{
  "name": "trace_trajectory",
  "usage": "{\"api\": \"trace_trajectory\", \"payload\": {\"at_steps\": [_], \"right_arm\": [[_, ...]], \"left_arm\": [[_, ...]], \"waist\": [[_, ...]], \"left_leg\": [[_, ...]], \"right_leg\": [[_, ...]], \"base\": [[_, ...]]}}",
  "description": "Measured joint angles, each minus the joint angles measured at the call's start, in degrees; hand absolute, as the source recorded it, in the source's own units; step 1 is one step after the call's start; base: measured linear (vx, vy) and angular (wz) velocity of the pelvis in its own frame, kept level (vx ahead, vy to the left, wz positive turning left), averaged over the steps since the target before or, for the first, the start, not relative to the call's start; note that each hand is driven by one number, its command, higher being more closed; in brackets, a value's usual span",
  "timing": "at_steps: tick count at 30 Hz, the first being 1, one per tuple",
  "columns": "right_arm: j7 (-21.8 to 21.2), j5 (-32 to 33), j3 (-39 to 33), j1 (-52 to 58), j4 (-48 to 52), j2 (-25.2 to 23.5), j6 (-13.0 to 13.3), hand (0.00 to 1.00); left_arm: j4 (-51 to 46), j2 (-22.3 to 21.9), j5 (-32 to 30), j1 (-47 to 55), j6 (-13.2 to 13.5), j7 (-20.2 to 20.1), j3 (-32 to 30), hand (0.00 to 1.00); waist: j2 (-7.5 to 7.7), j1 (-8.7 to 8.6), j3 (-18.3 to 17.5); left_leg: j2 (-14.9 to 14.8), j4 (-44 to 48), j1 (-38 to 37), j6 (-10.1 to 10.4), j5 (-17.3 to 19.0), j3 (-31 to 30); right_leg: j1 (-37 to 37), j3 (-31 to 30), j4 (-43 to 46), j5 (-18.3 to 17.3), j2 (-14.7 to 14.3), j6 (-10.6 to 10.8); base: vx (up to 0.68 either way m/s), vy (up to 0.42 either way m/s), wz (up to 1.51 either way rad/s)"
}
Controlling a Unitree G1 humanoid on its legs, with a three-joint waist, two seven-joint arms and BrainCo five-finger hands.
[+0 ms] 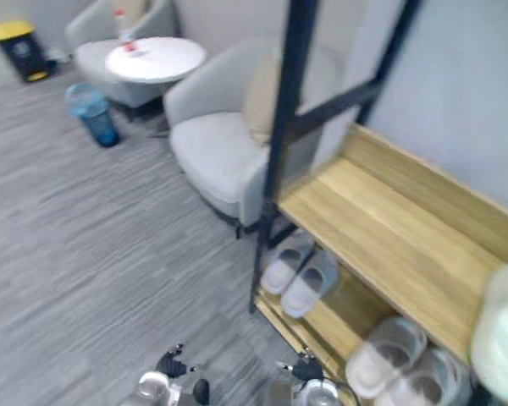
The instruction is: Organize the slippers on the shoe rack
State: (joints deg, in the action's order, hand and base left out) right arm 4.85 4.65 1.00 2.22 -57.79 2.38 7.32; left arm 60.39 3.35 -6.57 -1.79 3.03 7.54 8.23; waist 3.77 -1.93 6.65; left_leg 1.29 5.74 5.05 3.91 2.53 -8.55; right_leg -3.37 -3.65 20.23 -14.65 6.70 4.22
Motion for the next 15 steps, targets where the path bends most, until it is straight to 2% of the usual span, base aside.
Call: {"api": "trace_trajectory", "payload": {"at_steps": [4,8,9,10,11,12,13,15], "right_arm": [[-0.25,-0.02,3.7,-1.97,-2.84,0.46,0.07,0.0],[-0.24,-0.03,4.17,-2.23,-4.2,0.54,0.02,0.0],[-0.18,-0.01,4.17,-2.31,-4.29,0.45,0.03,0.0],[-0.16,0.0,4.12,-2.36,-4.25,0.45,0.04,0.0],[-0.14,0.0,3.97,-2.27,-4.24,0.44,0.06,0.0],[0.04,0.09,3.61,-2.39,-3.87,0.51,0.04,0.0],[0.11,0.31,3.46,-2.45,-2.82,1.1,0.06,0.0],[0.3,0.47,3.49,-2.32,-2.69,1.3,-0.05,0.0]], "left_arm": [[0.87,0.12,0.04,0.06,0.13,0.02,-0.1,0.0],[1.06,-0.07,0.01,0.06,0.47,-0.02,-0.07,0.0],[1.03,0.05,-0.03,0.05,0.46,-0.02,0.03,0.0],[0.94,-0.01,-0.04,0.05,0.45,-0.05,0.08,0.0],[0.91,-0.02,-0.05,-0.32,0.47,-0.05,0.02,0.0],[1.08,-0.06,-0.07,-0.84,0.25,-0.07,-0.03,0.0],[0.96,-0.11,-0.11,-0.84,0.2,-0.09,-0.11,0.0],[-0.13,-0.13,-0.12,-0.81,0.35,-0.03,-0.34,0.0]], "waist": [[-0.39,1.0,-0.21],[-0.46,1.01,-0.25],[-0.35,0.95,-0.22],[-0.45,0.62,-0.21],[-0.12,0.27,-0.1],[-0.55,-0.37,-0.07],[-2.15,-0.68,0.4],[-2.04,-0.69,0.98]], "left_leg": [[-1.45,-5.92,0.01,1.38,-4.93,-2.81],[-1.81,-6.86,0.06,1.27,-8.26,-3.67],[-1.47,-7.07,1.13,-0.83,-10.62,0.01],[-1.89,-7.19,1.64,-4.62,-9.75,7.3],[-2.2,-4.84,2.17,-6.16,-7.63,11.92],[-3.77,2.17,5.49,-7.71,-2.28,22.03],[-6.34,9.1,9.06,-9.58,0.4,29.96],[-5.72,10.77,11.1,-10.16,1.11,29.44]], "right_leg": [[3.42,3.2,-7.95,1.14,-1.51,-1.38],[5.84,7.77,-8.7,1.84,-2.16,-2.01],[6.24,9.93,-8.39,1.89,-1.6,-2.09],[6.27,12.76,-8.71,2.23,-1.07,-2.63],[6.21,13.97,-9.0,2.1,-0.99,-2.81],[6.53,16.69,-9.34,1.58,-1.01,-3.09],[6.3,20.34,-8.22,1.25,-1.92,-2.8],[5.73,23.17,-6.81,-0.56,-1.28,-2.34]], "base": [[0.02,-0.148,0.45],[-0.03,-0.083,0.75],[-0.07,-0.018,0.91],[-0.08,0.003,0.95],[-0.09,0.012,0.97],[-0.12,0.021,1.24],[-0.17,0.04,1.57],[-0.16,0.086,1.31]]}}
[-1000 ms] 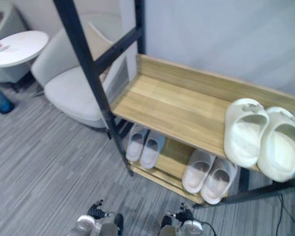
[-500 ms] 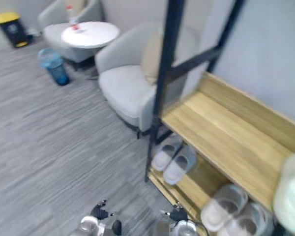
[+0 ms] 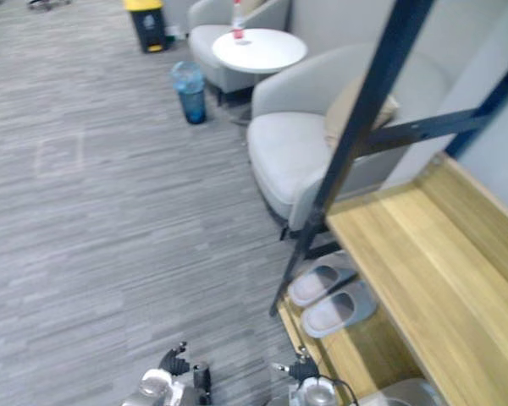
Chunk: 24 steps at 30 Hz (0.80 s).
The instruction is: Organize the slippers on the shoe rack
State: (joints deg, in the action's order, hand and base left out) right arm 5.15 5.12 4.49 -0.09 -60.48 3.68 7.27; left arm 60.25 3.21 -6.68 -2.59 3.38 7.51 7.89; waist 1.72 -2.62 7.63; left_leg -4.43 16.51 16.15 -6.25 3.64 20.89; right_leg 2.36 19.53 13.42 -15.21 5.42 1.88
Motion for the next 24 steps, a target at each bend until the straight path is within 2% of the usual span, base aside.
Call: {"api": "trace_trajectory", "payload": {"at_steps": [1,2,3,4,5,6,7,8,10,11,12,13,14,15,16,17,18,19,20,21,22,23,24], "right_arm": [[0.11,0.15,-0.09,-0.42,0.45,0.03,-0.05,0.0],[0.1,0.49,-0.5,-0.12,0.77,-0.03,-0.04,0.0],[0.09,0.88,-1.31,0.95,1.01,-0.22,-0.11,0.0],[0.11,1.46,-1.38,1.44,1.37,-0.33,-0.12,0.0],[0.03,1.71,-1.22,2.15,2.97,0.58,-0.07,0.0],[-0.03,1.73,-1.01,1.7,3.87,0.59,0.0,0.0],[-0.14,1.73,-1.09,1.84,4.16,0.23,-0.04,0.0],[-0.22,1.73,-1.1,2.48,5.09,0.28,0.05,0.0],[-0.27,1.93,-0.99,2.97,5.53,0.39,0.23,0.0],[-0.31,1.97,-0.99,2.95,5.53,0.32,0.32,0.0],[-0.53,2.07,-1.05,2.92,5.57,0.27,0.86,0.0],[-0.55,2.16,-1.2,2.82,5.64,0.26,1.23,0.0],[-0.58,2.27,-1.32,2.66,5.71,0.09,1.46,0.0],[-0.59,2.29,-1.37,2.57,5.71,-0.02,1.58,0.0],[-0.62,2.34,-1.68,2.19,5.75,-0.3,1.78,0.0],[-0.64,2.3,-1.73,2.12,5.75,-0.26,1.82,0.0],[-0.6,1.95,-1.94,1.58,5.45,-0.03,1.53,0.0],[-0.47,1.74,-2.02,0.57,5.2,-0.01,1.05,0.0],[-0.54,1.71,-2.03,0.04,5.16,0.53,1.02,0.0],[-0.88,1.79,-1.75,-0.22,6.06,1.33,1.23,0.0],[-0.46,1.72,0.0,0.13,6.17,0.85,0.81,0.0],[-0.66,1.58,0.85,-0.01,6.15,1.86,0.51,0.0],[-0.45,1.67,1.15,-0.74,5.38,1.39,0.13,0.0]], "left_arm": [[-0.13,0.08,0.0,-0.74,-0.05,0.04,-0.14,0.0],[-0.32,0.04,0.03,-0.79,-0.09,-0.05,-0.16,0.0],[-0.83,0.12,0.04,-1.01,-0.05,0.01,-0.13,0.0],[-1.12,0.28,0.03,-0.82,-0.08,0.01,-0.1,0.0],[-1.06,-0.17,0.03,-0.03,-0.03,0.13,-0.05,0.0],[-0.99,0.19,0.17,-0.13,-0.09,0.05,-0.1,0.0],[-1.02,0.48,0.17,-0.3,-0.2,0.11,-0.22,0.0],[-0.83,0.3,0.17,0.09,-0.64,0.06,-0.68,0.0],[0.13,-0.5,0.18,0.17,-0.67,0.04,-2.02,0.0],[0.23,-0.66,0.18,0.16,-0.79,0.02,-2.4,0.0],[0.22,-0.76,0.16,-0.12,-0.94,0.0,-2.46,0.0],[0.21,-0.78,0.16,-0.37,-0.95,0.0,-2.48,0.0],[0.21,-0.64,0.13,-0.83,-0.96,0.0,-2.47,0.0],[0.21,-0.57,0.11,-1.04,-0.96,-0.04,-2.47,0.0],[0.21,-0.54,0.04,-1.33,-0.87,-0.16,-2.79,0.0],[0.27,-1.04,0.0,-1.07,-0.81,-0.31,-3.99,0.0],[0.59,-2.4,0.0,-0.92,-0.8,-0.28,-6.32,0.0],[0.54,-2.93,-0.01,-0.79,-0.75,-0.34,-7.62,0.0],[0.46,-3.56,-0.01,-1.2,-0.68,-0.34,-8.6,0.0],[-0.01,-5.15,0.02,-0.99,-1.03,-0.14,-11.0,0.0],[-0.6,-4.86,0.01,1.05,-0.9,-0.29,-12.51,0.0],[-1.05,-5.87,0.04,1.18,-0.92,-0.26,-13.72,0.0],[-2.3,-6.24,0.15,1.18,-0.78,-0.35,-14.59,0.0]], "waist": [[-0.08,0.24,0.13],[0.55,-0.02,0.24],[1.01,-0.12,0.07],[1.05,0.13,-0.16],[-0.23,0.4,-0.11],[1.32,0.67,1.08],[1.71,0.4,0.97],[1.83,-0.64,0.96],[1.98,-0.56,0.87],[2.03,-0.57,0.9],[1.95,-0.58,1.09],[1.81,-0.59,1.18],[1.93,-0.76,1.29],[1.99,-0.96,1.32],[1.9,-1.75,1.42],[1.64,-2.25,1.38],[0.39,-1.74,0.6],[-0.78,-0.95,0.44],[-0.8,-1.28,1.12],[-2.23,-2.02,1.46],[-1.51,-1.5,0.74],[-2.62,-1.08,1.11],[-4.64,0.28,1.01]], "left_leg": [[0.63,0.58,1.55,1.44,1.37,0.53],[0.62,3.46,2.83,0.76,2.44,0.78],[0.74,11.16,3.77,-1.24,6.56,0.66],[0.8,15.24,3.42,-1.97,8.74,0.79],[0.46,13.24,-0.57,2.45,14.81,0.07],[3.61,12.46,-2.36,2.1,14.99,-1.56],[4.92,10.94,-3.19,1.88,14.7,-2.19],[6.97,6.72,-5.95,1.7,13.56,-4.95],[9.1,0.99,-10.29,1.84,12.58,-8.42],[9.68,-0.99,-11.67,1.7,12.27,-9.36],[10.8,-5.12,-14.96,2.07,11.79,-11.99],[11.31,-6.71,-16.34,1.61,11.43,-13.72],[12.16,-9.26,-18.98,1.2,11.19,-16.25],[12.54,-10.32,-20.2,1.2,11.18,-17.44],[13.23,-11.5,-22.87,1.62,11.36,-20.63],[13.37,-11.59,-25.25,3.06,12.18,-22.94],[12.34,-10.84,-26.85,3.26,12.44,-24.18],[12.36,-8.01,-25.66,5.83,10.77,-24.13],[13.32,-6.25,-25.44,6.71,8.3,-24.0],[13.91,0.2,-24.5,7.68,6.92,-21.73],[13.42,14.53,-20.48,10.85,5.22,-17.18],[10.37,23.89,-17.5,11.17,5.61,-14.16],[4.29,36.17,-12.66,10.27,7.44,-10.51]], "right_leg": [[-1.05,3.51,0.39,-2.04,1.38,0.49],[-1.34,5.53,0.58,-2.3,2.55,0.89],[-1.22,7.82,2.42,-2.71,4.6,1.58],[-0.7,8.59,4.16,-3.61,5.85,2.65],[-2.75,5.58,13.59,-4.4,6.57,2.39],[-8.96,-2.34,26.83,-4.12,9.33,-1.16],[-12.18,-6.52,31.49,-4.19,9.08,-1.57],[-16.04,-12.98,36.28,-4.87,5.34,-0.48],[-19.85,-15.78,34.94,-5.43,0.27,0.4],[-20.88,-15.75,32.95,-5.42,-1.04,0.38],[-23.19,-15.69,26.69,-4.84,-4.37,0.51],[-24.47,-15.75,23.58,-3.93,-5.98,0.21],[-26.16,-16.43,18.41,-1.11,-8.22,-0.25],[-26.56,-16.99,15.98,0.35,-8.88,-0.35],[-26.81,-17.37,12.04,5.1,-9.73,-3.1],[-26.66,-16.86,12.17,8.12,-9.72,-5.49],[-26.17,-14.99,13.63,7.54,-9.36,-7.8],[-25.96,-14.06,16.5,6.34,-8.03,-9.5],[-27.78,-13.28,21.98,5.76,-6.39,-10.06],[-30.17,-11.28,26.35,2.98,-7.94,-8.91],[-23.99,-10.64,13.56,4.62,-8.29,-12.47],[-21.59,-9.93,12.84,3.03,-9.01,-11.64],[-17.04,-11.45,10.69,1.89,-11.17,-12.29]], "base": [[-0.14,0.153,1.19],[-0.13,0.224,1.43],[-0.04,0.213,0.95],[0.11,0.194,0.76],[0.16,0.226,0.53],[0.16,0.245,0.5],[0.21,0.306,0.86],[0.23,0.211,0.92],[0.29,0.166,0.9],[0.46,0.161,0.88],[0.42,0.123,0.79],[0.55,0.138,1.03],[0.4,0.079,0.86],[0.56,0.082,1.32],[0.49,0.044,1.35],[0.69,0.035,1.5],[0.76,0.029,1.12],[0.93,0.029,0.89],[0.85,0.005,0.72],[0.75,-0.023,0.51],[0.58,-0.051,0.28],[0.62,0.006,-0.07],[0.55,0.017,-0.11]]}}
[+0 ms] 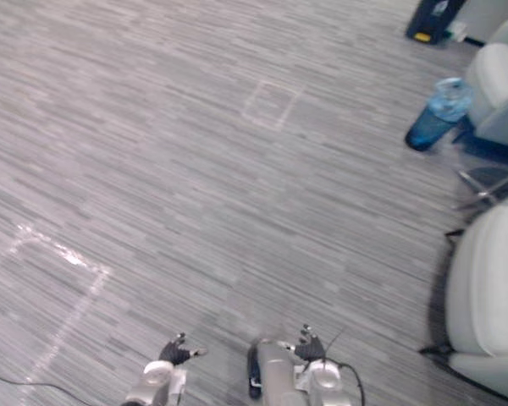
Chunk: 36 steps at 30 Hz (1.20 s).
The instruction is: Organize the slippers on the shoe rack
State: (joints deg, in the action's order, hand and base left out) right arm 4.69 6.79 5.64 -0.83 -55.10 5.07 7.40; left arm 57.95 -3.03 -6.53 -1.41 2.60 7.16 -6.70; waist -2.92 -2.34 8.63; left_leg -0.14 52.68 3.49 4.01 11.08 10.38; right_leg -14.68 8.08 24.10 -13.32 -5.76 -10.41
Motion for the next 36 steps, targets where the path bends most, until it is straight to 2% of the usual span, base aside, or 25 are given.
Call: {"api": "trace_trajectory", "payload": {"at_steps": [1,2,4,5,8,9,11,12,13,14,16,19,21,22,23,24,26,27,28,29,30,31,33,35,36], "right_arm": [[0.03,0.0,0.31,-0.2,-0.4,-0.64,-0.05,0.0],[-0.01,0.01,1.59,-0.47,-0.91,-2.12,-0.46,0.0],[-0.08,0.05,2.13,-0.13,-0.81,-3.2,-0.45,0.0],[-0.08,0.04,2.17,-0.29,-0.69,-3.75,-0.5,0.0],[-0.02,0.02,1.35,-0.24,-0.7,-3.87,-0.65,0.0],[-0.02,-0.09,1.41,-0.27,-2.24,-2.66,-0.72,0.0],[0.02,-0.14,1.39,0.36,-3.14,-3.02,-1.26,0.0],[0.01,-0.04,1.06,1.72,-3.34,-2.7,-1.41,0.0],[-0.03,-0.25,0.1,1.83,-2.89,-2.72,-1.45,0.0],[-0.03,-0.3,-0.69,1.69,-2.84,-2.8,-1.43,0.0],[-0.06,-0.23,-1.01,1.72,-2.02,-2.39,-1.28,0.0],[-0.15,-0.11,-1.0,0.83,-1.93,-2.49,-0.58,0.0],[-0.16,-0.11,-1.05,0.05,-2.01,-2.69,-0.22,0.0],[-0.15,-0.09,-1.06,-0.77,-2.23,-2.74,-0.11,0.0],[-0.23,0.03,-1.05,-1.21,-2.42,-2.95,-0.15,0.0],[-0.18,-0.03,-2.05,-1.56,-2.7,-2.5,-0.12,0.0],[0.02,0.26,-4.97,-1.13,-3.96,-1.98,-0.15,0.0],[-0.04,0.36,-6.04,-0.51,-1.97,-1.36,0.0,0.0],[0.02,0.07,-5.31,0.05,-1.79,-1.26,-0.11,0.0],[-0.29,-0.11,-4.15,0.63,-1.3,-0.4,-0.19,0.0],[-0.12,-0.07,-3.83,0.78,-1.4,-0.34,-0.28,0.0],[-0.1,-0.1,-3.07,0.72,-1.85,-0.41,-0.29,0.0],[-0.06,-0.07,-1.32,0.91,-2.2,-0.75,-1.23,0.0],[-0.07,-0.09,-0.44,1.42,-2.18,-1.74,-1.41,0.0],[-0.05,-0.09,-0.72,1.45,-2.21,-2.36,-1.56,0.0]], "left_arm": [[-0.26,0.29,0.03,0.22,-0.01,0.06,-0.5,0.0],[-1.7,0.41,0.42,0.29,0.02,0.36,-0.89,0.0],[-2.66,0.66,0.99,-0.01,0.57,0.38,-0.84,0.0],[-3.36,0.25,1.48,-0.2,1.03,0.47,-0.65,0.0],[-3.36,0.13,1.86,-0.22,1.73,0.53,0.59,0.0],[-2.76,0.5,2.15,-0.1,2.04,0.83,2.66,0.0],[-1.46,1.52,2.1,-0.68,2.08,1.51,3.37,0.0],[-0.75,2.18,2.1,-0.88,2.03,1.52,3.5,0.0],[-0.03,2.29,2.08,-1.16,1.92,1.48,3.72,0.0],[1.21,2.88,2.08,-1.54,1.32,1.51,4.07,0.0],[2.97,3.19,2.09,-1.45,0.42,1.52,4.83,0.0],[3.46,3.66,2.14,-1.62,0.45,1.6,4.35,0.0],[3.39,3.93,2.12,-2.65,0.47,1.58,4.29,0.0],[3.55,4.16,2.08,-3.45,0.45,1.55,4.34,0.0],[3.92,4.56,2.06,-3.87,0.43,1.49,4.41,0.0],[5.31,4.12,1.99,-4.15,0.37,1.33,4.76,0.0],[5.75,2.65,1.48,-4.71,0.37,0.58,5.03,0.0],[5.5,0.99,1.33,-4.52,0.4,0.29,4.75,0.0],[5.29,0.93,1.03,-3.48,0.45,0.29,4.14,0.0],[4.38,0.26,0.77,-2.6,0.55,-0.23,4.12,0.0],[3.01,0.31,0.55,-2.08,0.76,-0.34,1.66,0.0],[2.14,0.21,0.54,-2.01,0.72,-0.14,-0.07,0.0],[0.56,0.19,0.56,-1.13,0.79,0.06,-1.36,0.0],[-0.29,0.21,1.18,0.17,0.75,0.32,-1.32,0.0],[-1.35,-0.06,1.26,0.61,0.79,0.32,-1.07,0.0]], "waist": [[0.4,0.32,0.25],[2.07,1.28,1.04],[3.34,2.47,1.08],[3.81,2.97,1.36],[3.43,3.08,1.09],[2.47,3.27,0.35],[4.87,2.64,-1.49],[6.41,2.31,-1.76],[7.25,2.07,-1.36],[7.58,1.77,-1.23],[6.64,1.41,-0.53],[4.66,1.24,-0.54],[4.78,0.87,-0.57],[5.55,-0.16,-0.39],[6.94,-0.8,-0.07],[5.87,-2.02,-0.23],[5.68,-2.15,0.07],[4.57,-2.65,-0.15],[3.78,-2.4,-1.39],[2.08,-2.74,-1.92],[1.05,-2.18,-2.46],[1.13,-1.66,-2.34],[2.17,-0.04,-1.75],[3.12,1.56,-1.96],[3.45,2.06,-1.76]], "left_leg": [[-1.76,3.27,1.48,-1.09,0.97,1.37],[-4.93,6.4,5.68,-3.45,3.8,3.08],[-6.88,3.33,11.09,-3.21,5.97,4.14],[-7.37,-5.93,15.39,-2.58,6.37,4.82],[-4.74,-26.04,18.41,-0.99,1.27,2.21],[-4.17,-34.41,19.5,-1.09,-9.43,-0.6],[-1.66,-32.59,18.8,-3.87,-7.68,1.08],[-0.34,-32.66,17.2,-4.53,-5.96,1.9],[0.31,-33.69,14.51,-5.1,-4.91,1.87],[0.73,-35.55,11.28,-5.39,-4.38,1.74],[0.49,-41.23,0.84,-5.78,-4.14,1.85],[-2.37,-47.03,-8.51,-5.74,-3.5,3.91],[-3.59,-48.91,-10.99,-4.39,-0.26,4.84],[-3.9,-50.57,-13.03,-1.23,3.02,5.04],[-2.88,-51.54,-14.73,-1.12,3.53,5.04],[-3.58,-52.4,-16.71,-1.25,3.02,3.07],[-3.38,-49.04,-17.2,-1.54,-0.16,1.0],[-3.7,-43.92,-17.59,-0.79,-0.51,-0.3],[-4.47,-39.96,-16.64,0.63,0.4,-0.75],[-6.68,-25.28,-11.98,3.37,0.77,-2.47],[-9.68,-12.05,-6.0,6.48,-3.22,-3.21],[-11.34,-4.08,-2.62,6.88,-4.01,-2.71],[-13.6,4.53,2.34,5.04,-2.87,0.32],[-14.42,5.06,6.42,3.91,-1.29,3.86],[-14.28,1.65,9.54,1.87,0.85,6.93]], "right_leg": [[1.98,-0.33,-0.92,-0.73,0.0,-0.13],[7.63,-1.21,-4.5,-1.02,0.84,-0.09],[13.58,-2.13,-8.98,-0.98,2.32,-0.01],[17.94,-2.75,-11.31,-1.38,3.73,1.46],[21.88,-5.15,-12.08,-3.57,5.73,5.61],[23.85,-7.64,-12.83,-4.92,5.81,7.92],[23.67,-9.36,-9.33,-5.48,9.29,9.11],[19.95,-10.38,0.15,-4.12,10.73,11.32],[14.41,-10.57,12.88,0.84,11.02,14.35],[10.37,-11.1,22.53,0.42,11.28,14.34],[7.02,-10.1,29.61,-3.79,10.51,12.12],[0.07,-6.17,20.73,-5.98,8.16,10.85],[-5.17,-4.94,13.64,-4.9,6.53,11.68],[-8.72,-4.67,5.86,-1.1,6.01,11.97],[-10.45,-5.47,1.0,5.53,6.57,11.16],[-9.34,-4.63,2.5,7.27,5.77,8.67],[-10.62,-4.16,10.5,4.27,7.42,7.05],[-13.24,-2.6,16.94,1.32,7.46,6.98],[-10.71,-2.28,10.93,1.44,7.07,7.56],[-6.84,-0.72,6.98,0.6,6.11,5.38],[-3.49,-0.79,5.01,-1.04,4.36,4.55],[-0.75,-0.96,3.64,-2.02,3.64,4.04],[6.98,-2.48,-1.51,-2.62,2.78,3.26],[13.25,-4.21,-6.46,-2.59,3.04,3.29],[18.27,-5.31,-10.44,-2.39,3.49,3.62]], "base": [[0.68,0.031,-0.02],[0.64,0.001,0.1],[0.65,0.037,-0.04],[0.56,0.084,-0.13],[0.57,0.15,-0.38],[0.6,0.237,-0.58],[0.73,0.256,-0.29],[0.83,0.251,0.02],[0.81,0.243,-0.02],[0.63,0.152,-0.07],[0.52,0.101,-0.2],[0.5,0.02,-0.21],[0.49,-0.078,-0.05],[0.52,-0.11,0.0],[0.7,-0.156,0.13],[0.49,-0.11,0.09],[0.52,-0.167,0.02],[0.52,-0.24,-0.05],[0.55,-0.305,0.03],[0.47,-0.247,0.05],[0.64,-0.246,0.02],[0.62,-0.175,-0.16],[0.58,-0.132,-0.33],[0.49,-0.032,-0.46],[0.65,0.029,-0.39]]}}
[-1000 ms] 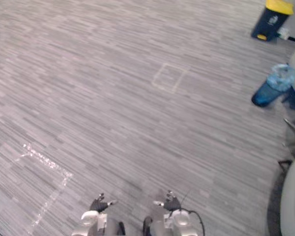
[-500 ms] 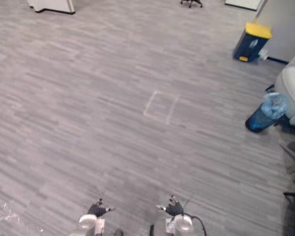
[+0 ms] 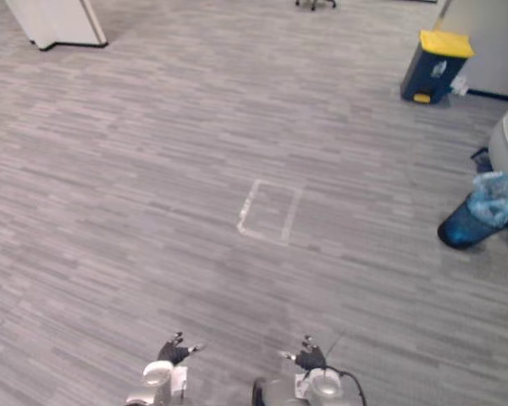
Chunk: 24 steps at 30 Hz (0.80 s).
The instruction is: Organize the slippers on the shoe rack
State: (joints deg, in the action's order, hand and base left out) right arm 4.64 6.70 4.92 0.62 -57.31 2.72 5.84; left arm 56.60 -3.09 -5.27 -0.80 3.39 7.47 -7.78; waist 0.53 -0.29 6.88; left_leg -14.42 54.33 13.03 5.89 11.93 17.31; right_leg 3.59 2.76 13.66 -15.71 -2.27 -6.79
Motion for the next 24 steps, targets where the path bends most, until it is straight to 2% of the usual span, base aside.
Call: {"api": "trace_trajectory", "payload": {"at_steps": [1,2,3,4,5,6,7,8,9,10,11,12,13,15,16,17,18,19,20,21,22,23,24], "right_arm": [[-0.01,0.0,-0.31,0.06,-0.01,-0.4,-0.28,0.0],[-0.01,-0.02,-0.42,0.0,-0.01,-0.4,-0.32,0.0],[-0.03,-0.05,-0.46,-0.03,-0.2,0.02,-0.28,0.0],[-0.01,-0.11,-0.41,-0.09,-0.9,0.83,-0.3,0.0],[-0.02,-0.17,-0.41,-0.16,-1.36,1.38,-0.33,0.0],[0.0,-0.75,-0.38,-0.46,-3.2,1.79,-0.63,0.0],[0.03,-1.36,-0.46,-0.55,-4.19,1.38,-0.63,0.0],[-0.02,-2.14,-0.8,-0.54,-5.02,1.71,-0.7,0.0],[-0.04,-2.16,-1.31,-0.41,-5.21,1.85,-0.71,0.0],[-0.08,-2.17,-2.79,0.35,-6.33,1.75,-0.74,0.0],[-0.09,-2.23,-3.33,0.52,-6.59,1.68,-0.86,0.0],[-0.23,-2.27,-3.97,0.64,-6.34,1.53,-0.83,0.0],[-0.23,-2.24,-4.12,0.52,-5.87,1.55,-0.55,0.0],[-0.26,-2.19,-4.07,0.66,-3.92,1.9,-0.14,0.0],[-0.28,-2.2,-4.09,0.52,-3.28,2.6,0.12,0.0],[-0.25,-2.19,-4.16,0.48,-2.76,2.66,0.2,0.0],[-0.29,-1.97,-4.44,0.59,-2.01,2.68,0.39,0.0],[-0.26,-1.97,-4.55,0.44,-2.01,2.51,0.57,0.0],[-0.25,-1.94,-4.59,0.02,-2.13,1.8,0.75,0.0],[-0.27,-1.71,-4.6,-0.11,-2.15,1.58,0.91,0.0],[-0.29,-1.57,-5.31,-0.22,-2.09,1.74,1.04,0.0],[-0.26,-1.67,-6.53,-0.15,-2.24,1.56,1.12,0.0],[-0.15,-1.67,-7.09,-0.14,-2.47,1.64,0.97,0.0]], "left_arm": [[-0.13,0.07,0.41,0.08,0.06,0.02,0.0,0.0],[-0.08,0.14,0.52,0.08,0.07,0.04,0.05,0.0],[0.22,0.09,0.87,-0.07,0.13,0.08,1.21,0.0],[0.48,0.2,0.89,0.01,0.21,0.09,3.03,0.0],[0.48,0.24,0.92,0.0,0.25,0.1,3.74,0.0],[1.07,0.85,0.93,-0.29,0.49,0.08,5.2,0.0],[2.25,2.0,0.89,-0.92,0.65,0.09,6.13,0.0],[2.78,2.38,0.87,-1.03,0.91,0.01,7.34,0.0],[2.96,2.31,0.87,-1.02,0.93,0.02,7.34,0.0],[3.65,2.34,0.88,-0.95,0.89,0.02,7.29,0.0],[3.7,2.36,0.87,-0.66,0.72,0.01,7.21,0.0],[3.76,2.96,0.86,-0.07,0.69,0.02,7.19,0.0],[3.87,3.47,0.83,-0.1,0.59,0.04,7.18,0.0],[5.57,3.73,0.83,-0.43,-0.18,0.04,7.06,0.0],[6.4,3.34,0.82,-0.87,-0.39,-0.02,7.06,0.0],[6.44,3.33,0.82,-0.91,-0.43,-0.01,7.02,0.0],[6.42,3.46,0.82,-0.98,-0.45,0.0,6.94,0.0],[6.43,3.57,0.82,-1.03,-0.46,-0.01,6.96,0.0],[6.56,3.89,0.81,-1.44,-0.5,-0.09,7.19,0.0],[7.1,4.06,0.77,-2.09,-0.46,-0.16,7.63,0.0],[8.6,3.67,0.37,-2.98,-0.49,-0.53,7.87,0.0],[9.12,3.08,0.02,-3.16,-0.42,-1.14,8.61,0.0],[8.59,2.68,-0.26,-3.05,-0.38,-1.29,8.55,0.0]], "waist": [[0.45,0.44,0.23],[0.62,0.44,0.33],[0.17,0.42,0.14],[-1.41,0.73,-0.26],[-2.12,0.82,-0.25],[-2.16,1.49,-0.59],[-0.82,0.6,-1.66],[0.3,-0.23,-2.25],[0.53,-0.22,-2.23],[1.23,-0.18,-2.18],[1.31,-0.03,-2.17],[1.21,-0.17,-1.95],[1.23,-0.16,-1.88],[0.91,-0.53,-1.44],[-0.62,-0.76,-1.08],[-0.99,-0.78,-0.82],[-1.39,-1.15,-0.55],[-1.14,-1.37,-0.52],[0.38,-2.33,-0.49],[1.52,-2.92,-0.36],[1.44,-3.64,-0.62],[0.85,-3.76,-0.82],[0.91,-3.62,-0.79]], "left_leg": [[1.37,-7.46,1.96,-1.08,1.29,2.79],[2.79,-12.0,2.64,-1.22,1.18,2.95],[7.05,-26.16,3.94,-1.73,-1.07,1.94],[9.18,-38.02,5.47,-1.59,-5.92,-1.06],[9.65,-40.54,6.37,-1.78,-9.13,-2.67],[11.2,-39.68,6.95,-5.63,-15.17,-5.45],[12.94,-40.27,6.48,-6.54,-14.62,-5.26],[14.48,-40.51,6.07,-7.83,-13.62,-5.04],[14.94,-40.38,5.63,-8.16,-13.13,-4.97],[16.05,-40.23,3.58,-9.6,-12.12,-4.45],[16.16,-40.55,1.34,-10.68,-11.31,-3.64],[15.99,-42.89,-3.52,-10.43,-10.17,-4.04],[15.91,-44.24,-6.68,-9.72,-8.64,-4.06],[15.55,-48.21,-14.46,-9.29,-6.1,-3.4],[13.7,-49.96,-17.83,-8.39,-3.82,-2.99],[12.89,-50.53,-19.18,-8.08,-3.04,-2.58],[11.37,-51.07,-20.37,-6.5,-1.02,-2.21],[10.98,-51.12,-20.99,-5.79,-0.46,-2.18],[10.56,-51.37,-22.63,-3.86,1.34,-2.41],[10.79,-51.83,-23.98,-2.93,2.33,-3.06],[10.1,-52.84,-26.14,-4.05,3.84,-5.09],[9.95,-51.46,-26.87,-5.13,2.35,-6.88],[9.87,-49.88,-26.89,-4.14,1.44,-7.01]], "right_leg": [[3.64,-0.47,-2.88,0.03,1.08,1.08],[5.03,-0.68,-3.76,-0.19,1.78,1.54],[6.95,-1.65,-5.02,-0.72,2.76,2.77],[9.24,-3.08,-6.61,-1.03,2.45,3.32],[9.94,-3.81,-7.23,-1.36,2.05,3.9],[11.56,-5.81,-7.48,-2.27,2.22,5.43],[11.51,-5.94,-6.63,-1.89,4.29,6.09],[9.82,-7.15,-2.62,-0.9,5.74,7.61],[9.39,-7.54,-0.99,-0.53,6.04,8.27],[7.7,-9.49,5.6,1.86,5.95,8.89],[5.64,-10.98,12.25,5.31,5.16,9.98],[1.22,-11.73,25.04,10.68,4.49,14.35],[-2.33,-11.14,33.4,8.87,4.35,13.73],[-9.87,-10.05,42.56,1.57,4.15,7.46],[-14.24,-7.7,40.81,-1.96,2.83,5.19],[-16.32,-6.71,38.88,-2.99,2.32,5.14],[-20.32,-5.04,32.87,-3.65,1.2,5.82],[-21.46,-4.53,30.32,-3.42,1.05,6.18],[-23.88,-4.06,20.09,-0.73,1.25,7.7],[-24.66,-4.23,13.78,3.96,1.8,8.05],[-23.93,-2.07,14.92,5.9,1.68,6.09],[-23.52,-1.59,17.13,3.1,1.42,4.99],[-23.31,-1.34,18.38,2.22,1.55,3.93]], "base": [[0.55,0.035,-0.35],[0.64,0.085,-0.34],[0.54,0.128,-0.39],[0.67,0.181,-0.46],[0.6,0.235,-0.65],[0.48,0.204,-0.27],[0.76,0.272,0.03],[0.52,0.167,0.4],[0.77,0.227,0.36],[0.49,0.143,0.16],[0.71,0.189,0.01],[0.53,0.096,-0.3],[0.49,0.059,-0.46],[0.45,-0.011,-0.55],[0.38,-0.036,-0.5],[0.33,-0.086,-0.42],[0.26,-0.072,-0.26],[0.44,-0.172,-0.14],[0.36,-0.165,0.05],[0.58,-0.266,0.26],[0.67,-0.259,0.42],[0.67,-0.261,0.36],[0.55,-0.21,0.11]]}}
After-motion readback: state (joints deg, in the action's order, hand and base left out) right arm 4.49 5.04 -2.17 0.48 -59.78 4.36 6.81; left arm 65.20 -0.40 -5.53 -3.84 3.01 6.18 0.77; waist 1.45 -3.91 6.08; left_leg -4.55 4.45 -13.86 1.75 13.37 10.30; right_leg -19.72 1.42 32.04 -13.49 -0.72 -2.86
